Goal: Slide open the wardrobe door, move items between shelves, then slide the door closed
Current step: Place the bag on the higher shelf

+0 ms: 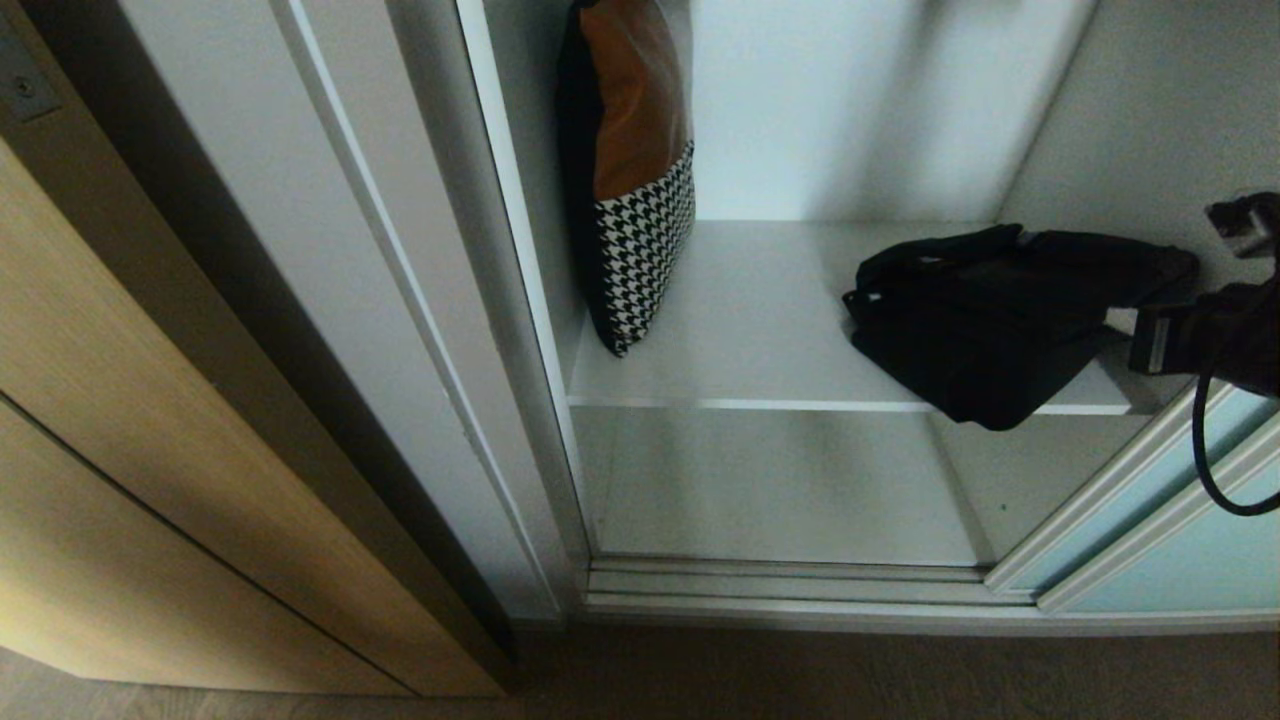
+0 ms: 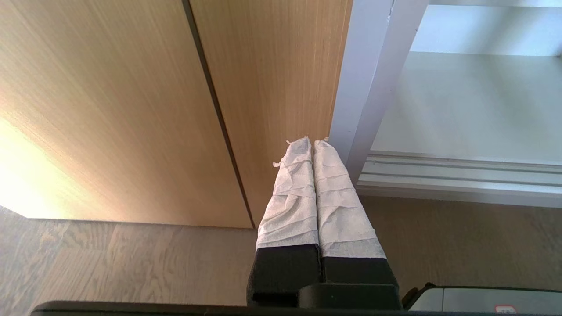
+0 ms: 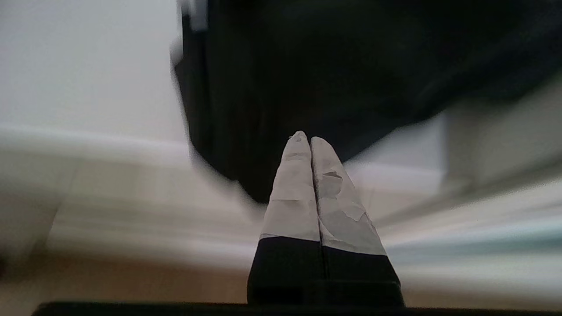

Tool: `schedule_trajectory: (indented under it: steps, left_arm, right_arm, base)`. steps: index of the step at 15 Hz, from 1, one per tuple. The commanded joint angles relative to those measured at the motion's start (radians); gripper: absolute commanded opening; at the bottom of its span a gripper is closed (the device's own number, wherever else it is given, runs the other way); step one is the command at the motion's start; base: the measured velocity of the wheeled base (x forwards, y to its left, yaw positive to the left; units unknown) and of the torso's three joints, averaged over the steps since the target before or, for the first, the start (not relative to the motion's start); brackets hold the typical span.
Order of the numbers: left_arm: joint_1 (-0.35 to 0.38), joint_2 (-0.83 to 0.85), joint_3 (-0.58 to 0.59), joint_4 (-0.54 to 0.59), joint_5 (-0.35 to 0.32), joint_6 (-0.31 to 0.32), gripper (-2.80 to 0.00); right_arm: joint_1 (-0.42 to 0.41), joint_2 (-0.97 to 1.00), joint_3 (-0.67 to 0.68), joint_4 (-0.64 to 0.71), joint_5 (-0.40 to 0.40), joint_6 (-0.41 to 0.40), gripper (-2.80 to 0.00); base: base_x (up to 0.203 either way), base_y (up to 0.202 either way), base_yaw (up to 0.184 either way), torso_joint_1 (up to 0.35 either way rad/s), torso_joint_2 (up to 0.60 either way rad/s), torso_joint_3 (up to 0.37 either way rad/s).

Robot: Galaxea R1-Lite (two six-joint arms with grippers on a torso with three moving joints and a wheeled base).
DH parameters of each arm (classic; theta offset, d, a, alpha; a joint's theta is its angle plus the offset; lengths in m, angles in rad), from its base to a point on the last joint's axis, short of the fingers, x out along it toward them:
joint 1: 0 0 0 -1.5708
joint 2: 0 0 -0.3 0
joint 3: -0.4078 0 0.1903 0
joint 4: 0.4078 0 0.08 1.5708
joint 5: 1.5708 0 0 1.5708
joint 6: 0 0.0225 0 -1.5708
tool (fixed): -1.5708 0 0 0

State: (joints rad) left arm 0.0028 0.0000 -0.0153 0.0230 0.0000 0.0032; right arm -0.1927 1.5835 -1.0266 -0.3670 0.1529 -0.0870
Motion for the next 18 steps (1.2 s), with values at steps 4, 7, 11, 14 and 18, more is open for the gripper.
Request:
schedule_trajectory:
  steps: [4,7,11,14,18]
  left_arm:
    - [0.000,0.002,0.000,0.000,0.000,0.000,-2.80]
    - [0.000,0.002,0.000,0.000,0.000,0.000,-2.80]
    - [0.000,0.002,0.000,0.000,0.000,0.000,-2.80]
    - [0.000,0.002,0.000,0.000,0.000,0.000,-2.80]
    - [0.000,0.002,0.000,0.000,0.000,0.000,-2.80]
  right_arm:
    - [-0.018,0.174,-0.026,0.047,0.003,0.005,-2.80]
    - [-0.018,0.310,-0.070,0.011,0.003,0.015,-2.80]
    - [-0.012,0.495,-0.196,-0.146,-0.009,0.040,-2.80]
    - [0.009,0.569,-0.317,-0.243,-0.023,0.187,-2.80]
    - [0.084,0.630,-0.431,-0.280,-0.103,0.296,-2.80]
  base:
    - [0.000,0.000,0.000,0.000,0.00,0.000]
    - [0.000,0.000,0.000,0.000,0.00,0.000]
    - [0.000,0.000,0.000,0.000,0.00,0.000]
    - [0.000,0.000,0.000,0.000,0.00,0.000]
    - [0.000,0.000,0.000,0.000,0.00,0.000]
